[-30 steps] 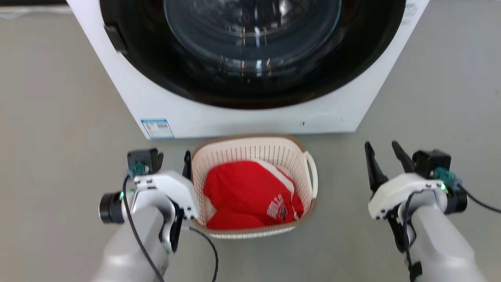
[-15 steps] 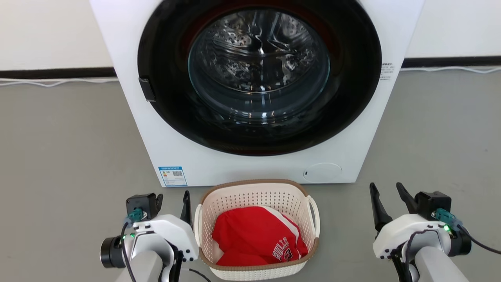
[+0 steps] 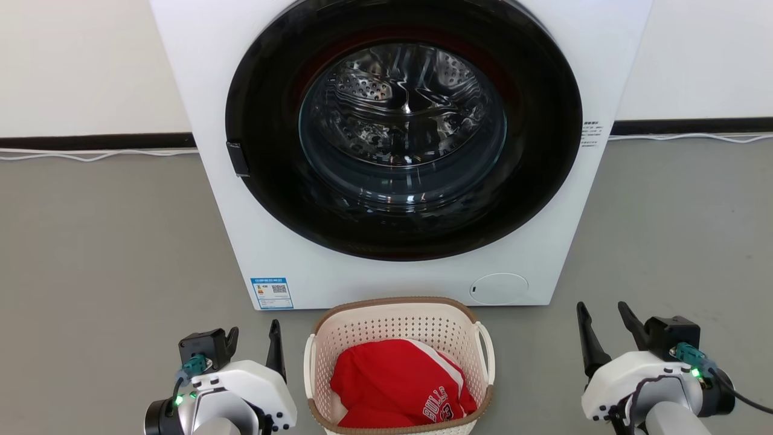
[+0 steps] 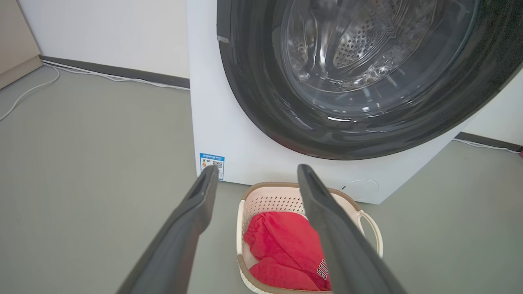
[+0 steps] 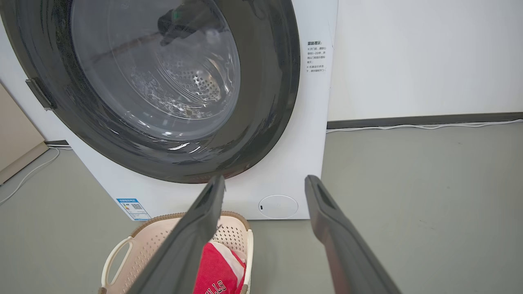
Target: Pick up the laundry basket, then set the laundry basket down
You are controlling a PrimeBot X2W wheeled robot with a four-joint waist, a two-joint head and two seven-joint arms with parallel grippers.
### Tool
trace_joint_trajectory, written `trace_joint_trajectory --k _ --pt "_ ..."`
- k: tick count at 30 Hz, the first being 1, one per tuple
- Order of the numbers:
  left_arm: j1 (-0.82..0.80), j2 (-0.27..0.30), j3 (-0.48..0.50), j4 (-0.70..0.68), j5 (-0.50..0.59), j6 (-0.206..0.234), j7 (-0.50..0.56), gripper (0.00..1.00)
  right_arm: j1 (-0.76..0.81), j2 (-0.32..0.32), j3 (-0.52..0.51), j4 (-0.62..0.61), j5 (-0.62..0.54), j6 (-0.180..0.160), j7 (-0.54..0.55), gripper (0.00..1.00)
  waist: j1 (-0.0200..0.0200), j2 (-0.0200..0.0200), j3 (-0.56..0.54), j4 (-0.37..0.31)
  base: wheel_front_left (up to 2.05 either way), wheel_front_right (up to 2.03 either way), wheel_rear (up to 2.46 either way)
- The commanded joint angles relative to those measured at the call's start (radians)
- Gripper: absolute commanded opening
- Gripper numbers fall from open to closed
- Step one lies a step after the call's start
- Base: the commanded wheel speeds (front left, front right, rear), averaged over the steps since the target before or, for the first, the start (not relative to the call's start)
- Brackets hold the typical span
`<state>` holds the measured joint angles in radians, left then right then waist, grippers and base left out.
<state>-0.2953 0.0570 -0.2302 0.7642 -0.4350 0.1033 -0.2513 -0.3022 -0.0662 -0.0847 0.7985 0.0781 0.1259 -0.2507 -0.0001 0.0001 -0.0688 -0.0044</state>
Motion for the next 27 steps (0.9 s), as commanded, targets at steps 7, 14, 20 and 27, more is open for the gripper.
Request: trace_joint_trajectory --k 7,14,20,27 --pt "-0.001 0.000 0.083 -0.037 0.035 -0.026 -0.010 1.00 0.011 0.003 0.011 -0.037 -0.023 0.005 -0.011 1.00 0.0001 -0.0001 -0.016 -0.005 0.00 0.00 0.00" --pt "0.005 -0.005 0.108 -0.036 0.054 -0.036 -0.010 1.00 0.022 0.007 0.007 -0.040 -0.027 0.005 -0.011 1.00 0.0001 -0.0001 -0.026 -0.003 0.00 0.00 0.00" --pt "0.012 -0.006 0.112 -0.039 0.053 -0.044 -0.010 1.00 0.023 0.008 0.005 -0.042 -0.028 0.005 -0.011 1.00 0.0001 -0.0001 -0.032 -0.004 0.00 0.00 0.00" --pt "0.025 -0.007 0.103 -0.054 0.027 -0.038 -0.010 1.00 0.027 0.010 0.006 -0.046 -0.029 0.005 -0.011 1.00 0.0001 -0.0001 -0.038 -0.008 0.00 0.00 0.00"
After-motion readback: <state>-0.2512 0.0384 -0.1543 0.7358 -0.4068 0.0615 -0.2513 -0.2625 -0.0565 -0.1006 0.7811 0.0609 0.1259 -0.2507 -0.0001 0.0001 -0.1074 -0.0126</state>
